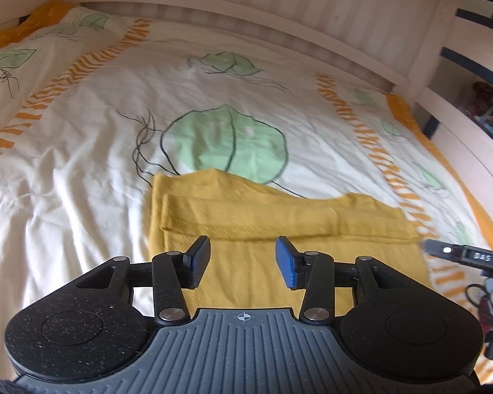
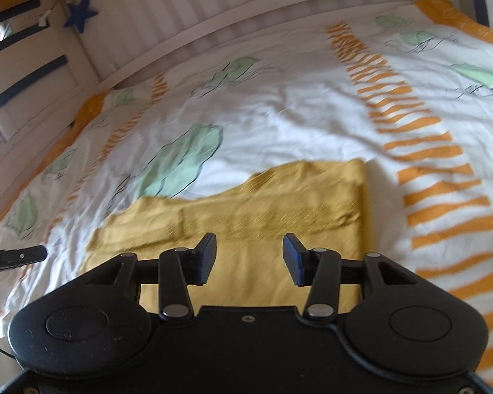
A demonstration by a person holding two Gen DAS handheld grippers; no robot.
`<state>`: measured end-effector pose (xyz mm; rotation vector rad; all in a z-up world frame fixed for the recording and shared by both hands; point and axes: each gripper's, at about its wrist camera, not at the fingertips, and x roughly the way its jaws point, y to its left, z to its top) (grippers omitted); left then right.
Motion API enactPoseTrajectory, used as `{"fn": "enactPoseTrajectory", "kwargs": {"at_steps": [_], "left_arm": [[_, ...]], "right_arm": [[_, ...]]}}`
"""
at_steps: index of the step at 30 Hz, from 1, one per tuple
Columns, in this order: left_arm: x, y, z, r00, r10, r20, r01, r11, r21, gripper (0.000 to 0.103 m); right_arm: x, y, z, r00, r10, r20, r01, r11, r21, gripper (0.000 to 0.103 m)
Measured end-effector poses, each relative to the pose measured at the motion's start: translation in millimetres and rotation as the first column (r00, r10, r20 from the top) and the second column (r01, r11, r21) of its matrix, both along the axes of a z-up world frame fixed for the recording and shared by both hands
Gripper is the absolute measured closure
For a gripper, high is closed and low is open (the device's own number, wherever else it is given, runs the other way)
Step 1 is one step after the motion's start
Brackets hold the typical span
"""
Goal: Fold small clothes
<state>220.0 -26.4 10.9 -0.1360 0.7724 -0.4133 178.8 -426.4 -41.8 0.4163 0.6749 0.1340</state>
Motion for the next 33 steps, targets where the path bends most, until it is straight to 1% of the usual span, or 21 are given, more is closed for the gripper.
{"fn": "enactPoseTrajectory", "kwargs": {"at_steps": [1, 3, 6, 9, 10, 12, 14, 18, 22, 25, 30, 33], "left_arm": [[-5, -2, 2, 1.000, -0.012, 0.007, 0.013, 1.000, -0.010, 0.059], [-10, -7, 1, 0.999, -0.029, 0.020, 0.029, 1.000, 0.001, 0.056], [-10, -20, -11, 0.999, -0.041, 0.034, 0.039, 0.998, 0.047, 0.056], [-3, -31, -30, 0.998, -0.044, 0.036, 0.040, 0.995, 0.096, 0.056], [0, -35, -37, 0.998, -0.049, 0.040, 0.044, 0.992, 0.116, 0.056], [8, -41, -49, 0.998, -0.055, 0.038, 0.049, 0.986, 0.162, 0.056], [16, -45, -59, 0.998, -0.060, 0.030, 0.053, 0.980, 0.192, 0.056], [33, -48, -72, 0.998, -0.064, 0.010, 0.060, 0.976, 0.211, 0.056], [53, -50, -82, 0.998, -0.062, -0.018, 0.065, 0.969, 0.237, 0.056], [65, -52, -86, 0.998, -0.068, -0.015, 0.070, 0.963, 0.259, 0.056], [88, -53, -87, 0.998, -0.067, -0.018, 0.069, 0.961, 0.268, 0.056], [100, -55, -84, 0.999, -0.054, -0.005, 0.053, 0.960, 0.276, 0.056]], "right_arm": [[-3, 5, 2, 1.000, 0.013, -0.002, -0.013, 1.000, 0.003, 0.048], [-7, 13, 4, 0.999, 0.032, -0.001, -0.032, 0.999, 0.006, 0.048], [-7, 26, 0, 0.999, 0.051, -0.006, -0.051, 0.998, -0.022, 0.048], [0, 34, -9, 0.999, 0.046, -0.023, -0.047, 0.997, -0.057, 0.048], [3, 36, -13, 0.999, 0.041, -0.028, -0.043, 0.996, -0.075, 0.048], [9, 42, -19, 0.999, 0.039, -0.035, -0.044, 0.989, -0.138, 0.048], [16, 47, -24, 0.998, 0.043, -0.042, -0.051, 0.978, -0.203, 0.048], [33, 55, -34, 0.997, 0.059, -0.058, -0.074, 0.951, -0.300, 0.048], [50, 59, -42, 0.995, 0.066, -0.081, -0.090, 0.931, -0.355, 0.048], [63, 60, -43, 0.994, 0.068, -0.081, -0.093, 0.924, -0.370, 0.044], [89, 54, -39, 0.996, 0.052, -0.073, -0.076, 0.923, -0.376, 0.044], [105, 47, -36, 0.998, 0.025, -0.063, -0.046, 0.931, -0.363, 0.043]]}}
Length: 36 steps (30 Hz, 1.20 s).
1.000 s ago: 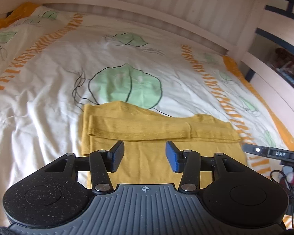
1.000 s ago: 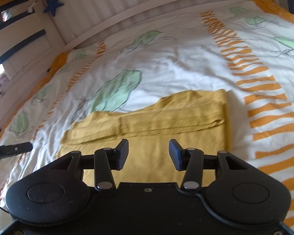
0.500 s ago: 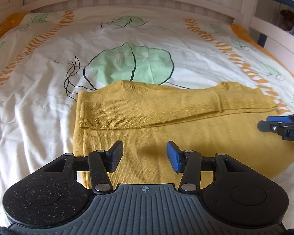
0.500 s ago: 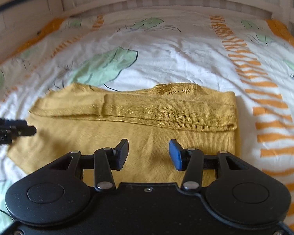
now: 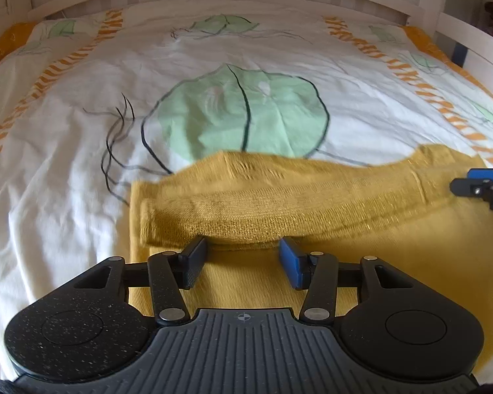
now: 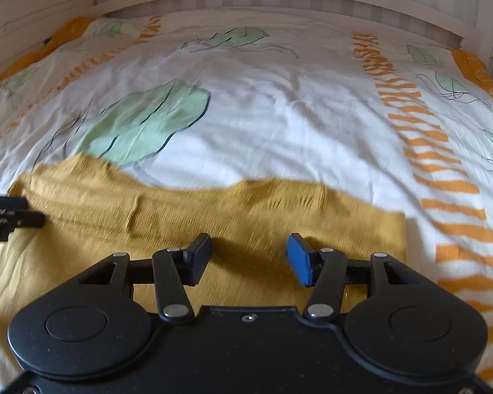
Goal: Fold small clothes
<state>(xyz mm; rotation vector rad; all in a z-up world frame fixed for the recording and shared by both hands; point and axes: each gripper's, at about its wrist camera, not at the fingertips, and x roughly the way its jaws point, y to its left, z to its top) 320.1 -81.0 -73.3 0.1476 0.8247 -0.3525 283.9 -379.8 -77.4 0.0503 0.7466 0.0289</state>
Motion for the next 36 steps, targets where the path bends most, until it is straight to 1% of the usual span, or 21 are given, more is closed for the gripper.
{"fn": "enactPoseTrajectory", "kwargs": {"at_steps": [4, 6, 8, 12, 17, 19, 22, 23, 27, 31, 33, 36], "left_arm": [[14, 1, 6, 0.999, 0.032, 0.018, -0.032, 0.999, 0.000, 0.056], [19, 3, 9, 0.999, 0.047, 0.026, -0.047, 0.999, -0.006, 0.056], [24, 4, 11, 0.998, 0.052, 0.026, -0.052, 0.999, -0.007, 0.056], [28, 4, 9, 0.999, 0.048, 0.020, -0.048, 0.999, 0.002, 0.056], [20, 10, 11, 0.999, 0.047, 0.020, -0.047, 0.999, -0.018, 0.056], [16, 11, 12, 0.999, 0.041, 0.020, -0.040, 0.999, -0.020, 0.056], [12, 14, 12, 0.999, 0.037, 0.019, -0.036, 0.999, -0.025, 0.056], [11, 15, 12, 0.999, 0.038, 0.017, -0.038, 0.999, -0.027, 0.056], [6, 17, 13, 0.999, 0.041, 0.019, -0.041, 0.998, -0.040, 0.056], [-4, 17, 14, 1.000, 0.023, 0.017, -0.023, 0.999, -0.049, 0.056], [-7, 17, 14, 1.000, 0.006, 0.013, -0.005, 0.999, -0.050, 0.056], [-6, 17, 11, 1.000, -0.007, 0.002, 0.007, 0.999, -0.050, 0.056]], "right_arm": [[15, -12, 7, 0.998, -0.053, 0.021, 0.052, 0.998, 0.023, 0.043], [15, -16, 12, 0.997, -0.072, 0.036, 0.071, 0.997, 0.040, 0.043], [9, -15, 17, 0.996, -0.066, 0.054, 0.063, 0.997, 0.055, 0.043], [-10, 0, 22, 0.998, 0.002, 0.065, -0.006, 0.998, 0.059, 0.043], [-32, 37, 13, 0.989, 0.140, 0.038, -0.141, 0.989, 0.036, 0.043], [-32, 51, 5, 0.983, 0.184, 0.009, -0.184, 0.982, 0.030, 0.043], [-21, 67, -7, 0.978, 0.206, -0.025, -0.207, 0.978, -0.002, 0.042], [-15, 70, -10, 0.978, 0.205, -0.026, -0.205, 0.979, -0.016, 0.040], [23, 73, -9, 0.983, 0.181, -0.025, -0.182, 0.982, -0.048, 0.038], [55, 64, -3, 0.996, 0.086, -0.003, -0.086, 0.994, -0.070, 0.038], [63, 56, 2, 0.999, 0.045, 0.019, -0.044, 0.997, -0.067, 0.038], [55, 46, 10, 0.998, 0.028, 0.048, -0.027, 0.999, -0.023, 0.038]]}}
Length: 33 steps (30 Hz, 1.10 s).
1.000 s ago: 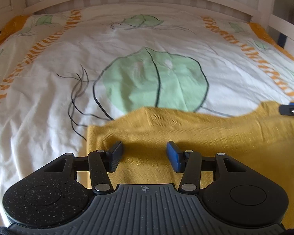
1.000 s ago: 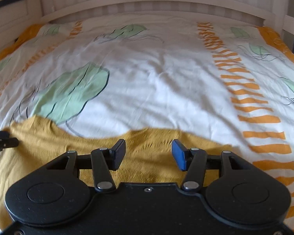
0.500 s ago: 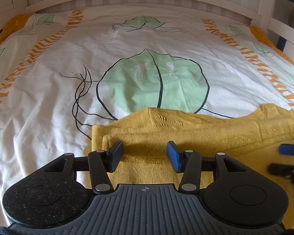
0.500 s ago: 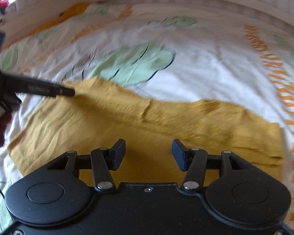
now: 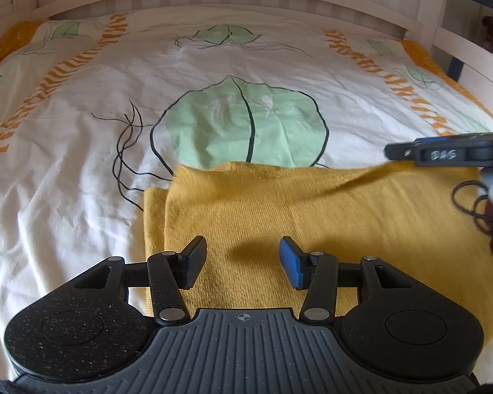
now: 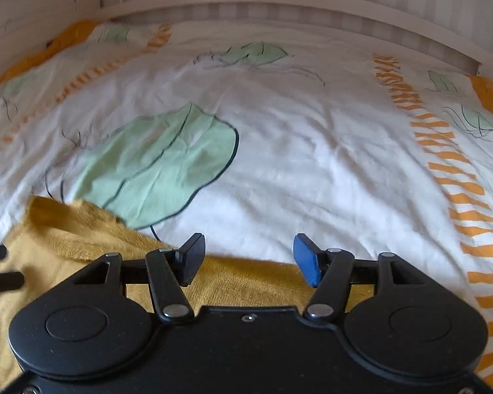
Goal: Fold small clothes
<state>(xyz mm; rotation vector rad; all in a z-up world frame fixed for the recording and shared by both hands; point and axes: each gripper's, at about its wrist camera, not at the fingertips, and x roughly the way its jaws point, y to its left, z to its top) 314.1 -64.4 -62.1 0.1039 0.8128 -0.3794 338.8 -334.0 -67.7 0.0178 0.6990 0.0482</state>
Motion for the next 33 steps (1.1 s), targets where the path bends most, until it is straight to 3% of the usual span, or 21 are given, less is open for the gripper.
{"fn": "enactPoseTrajectory", "kwargs": {"at_steps": [8, 13, 20, 27, 33], "left_arm": [[19, 2, -16, 0.998, 0.027, -0.057, -0.028, 0.999, -0.015, 0.056], [17, 14, -20, 0.998, 0.050, -0.041, -0.051, 0.998, -0.029, 0.055], [11, 14, -15, 0.995, 0.093, -0.047, -0.094, 0.996, -0.007, 0.055], [-39, 14, -5, 0.996, 0.084, -0.021, -0.083, 0.996, 0.031, 0.054], [-78, 20, -11, 0.996, 0.074, -0.045, -0.072, 0.996, 0.048, 0.048]], "right_arm": [[-38, -6, -12, 0.997, 0.071, -0.029, -0.071, 0.997, -0.015, 0.034], [-56, -37, -30, 0.999, 0.010, -0.031, -0.011, 1.000, -0.001, 0.025], [-68, -56, -30, 0.999, -0.031, -0.012, 0.031, 0.999, 0.009, 0.023], [-113, -52, -21, 1.000, -0.004, -0.004, 0.004, 1.000, 0.016, 0.021], [-168, -48, -36, 0.999, 0.007, -0.038, -0.007, 1.000, -0.014, 0.019]]}}
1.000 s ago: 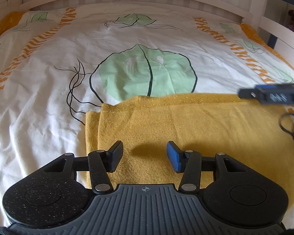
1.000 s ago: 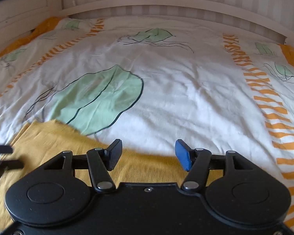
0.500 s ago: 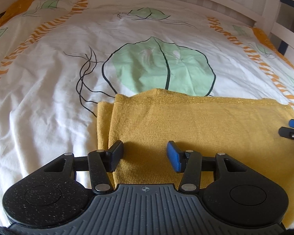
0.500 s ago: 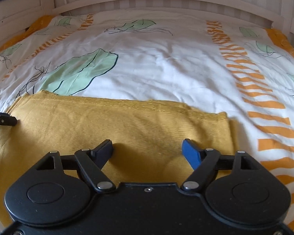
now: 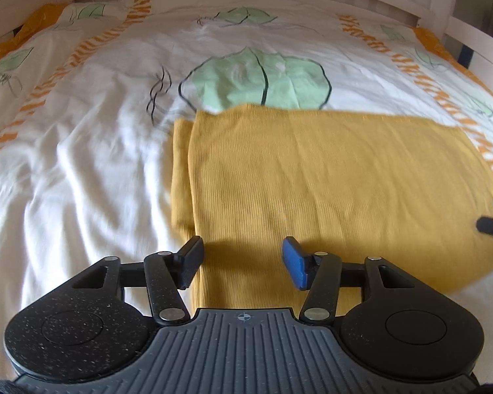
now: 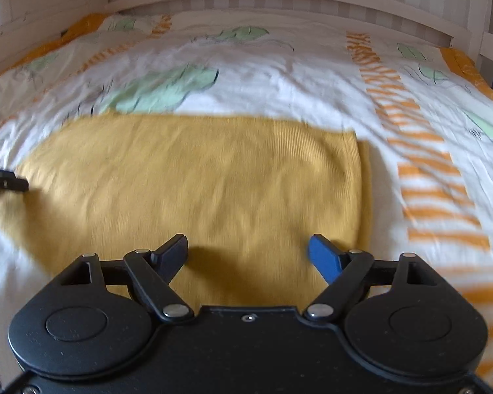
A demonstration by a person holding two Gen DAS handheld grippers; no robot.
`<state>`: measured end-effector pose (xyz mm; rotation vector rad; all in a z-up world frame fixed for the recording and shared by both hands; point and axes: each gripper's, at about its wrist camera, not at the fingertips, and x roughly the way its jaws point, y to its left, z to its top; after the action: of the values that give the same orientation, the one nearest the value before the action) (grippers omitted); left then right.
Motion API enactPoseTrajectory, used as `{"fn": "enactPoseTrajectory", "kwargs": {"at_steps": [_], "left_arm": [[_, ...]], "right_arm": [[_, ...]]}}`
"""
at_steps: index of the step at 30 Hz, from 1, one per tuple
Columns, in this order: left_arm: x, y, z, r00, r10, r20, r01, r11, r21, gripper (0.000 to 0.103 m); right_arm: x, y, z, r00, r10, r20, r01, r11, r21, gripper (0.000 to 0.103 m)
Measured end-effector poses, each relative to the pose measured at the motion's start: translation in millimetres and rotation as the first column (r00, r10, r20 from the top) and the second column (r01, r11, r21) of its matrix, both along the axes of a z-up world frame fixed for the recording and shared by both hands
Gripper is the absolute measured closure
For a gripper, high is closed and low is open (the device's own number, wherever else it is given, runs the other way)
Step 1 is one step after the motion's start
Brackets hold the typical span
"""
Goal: Fold small clothes
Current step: 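Move the right tool to the folded sweater's side edge and close on it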
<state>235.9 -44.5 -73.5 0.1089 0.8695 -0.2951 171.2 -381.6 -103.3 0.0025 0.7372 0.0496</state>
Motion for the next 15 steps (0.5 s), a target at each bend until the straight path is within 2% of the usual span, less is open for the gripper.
{"fn": "enactPoseTrajectory", "kwargs": {"at_steps": [2, 4, 8, 11, 15], "left_arm": [[-5, 2, -6, 1.000, 0.009, -0.017, -0.009, 1.000, 0.000, 0.044], [-8, 2, -13, 0.999, 0.033, -0.013, -0.033, 0.999, 0.010, 0.034], [-9, 3, -19, 0.998, 0.056, -0.008, -0.056, 0.998, -0.022, 0.028], [-10, 3, -20, 0.998, 0.058, -0.001, -0.058, 0.998, -0.028, 0.026], [-12, 2, -25, 0.998, 0.061, 0.012, -0.060, 0.997, -0.048, 0.020]], "right_arm": [[-14, 0, -6, 1.000, -0.009, 0.006, 0.009, 1.000, -0.009, 0.016], [-22, -1, -9, 0.999, -0.021, 0.027, 0.021, 1.000, 0.004, 0.016], [-23, -7, -6, 0.999, -0.039, 0.033, 0.038, 0.998, 0.041, 0.015], [-25, -21, -1, 0.997, -0.066, 0.044, 0.059, 0.988, 0.145, 0.013], [-30, -52, 0, 0.980, -0.185, 0.071, 0.161, 0.951, 0.264, 0.011]]}}
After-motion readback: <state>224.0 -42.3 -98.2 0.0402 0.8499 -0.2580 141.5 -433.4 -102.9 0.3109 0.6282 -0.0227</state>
